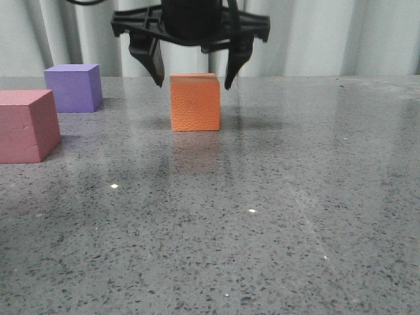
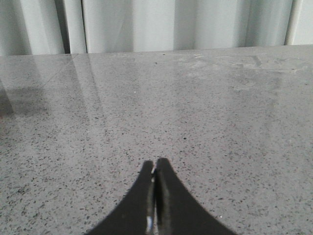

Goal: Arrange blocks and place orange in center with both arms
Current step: 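Lower the left gripper and grasp the orange cube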

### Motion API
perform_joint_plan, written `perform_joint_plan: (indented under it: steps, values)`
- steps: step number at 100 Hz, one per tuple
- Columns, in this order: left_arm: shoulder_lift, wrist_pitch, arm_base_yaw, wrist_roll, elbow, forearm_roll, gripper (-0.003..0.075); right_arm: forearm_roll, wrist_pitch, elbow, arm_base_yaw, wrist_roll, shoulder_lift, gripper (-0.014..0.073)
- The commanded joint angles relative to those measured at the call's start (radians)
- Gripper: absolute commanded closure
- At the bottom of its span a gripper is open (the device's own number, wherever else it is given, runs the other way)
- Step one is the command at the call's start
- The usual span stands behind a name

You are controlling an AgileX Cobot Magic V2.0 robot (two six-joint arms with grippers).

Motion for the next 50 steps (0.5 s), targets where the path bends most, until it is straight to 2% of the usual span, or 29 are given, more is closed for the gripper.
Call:
perform_joint_plan:
  steps: [1,50]
  values:
    - [-0.040,-0.026,0.001,-0.010,-0.032,0.023,0.0122,0.001,-0.088,-0.014,-0.006,-0.009,-0.020,0.0661]
    - [-0.035,-0.021,0.001,-0.011,-0.030,0.065,0.0122,0.001,-0.088,-0.014,-0.006,-0.009,-0.020,0.0661]
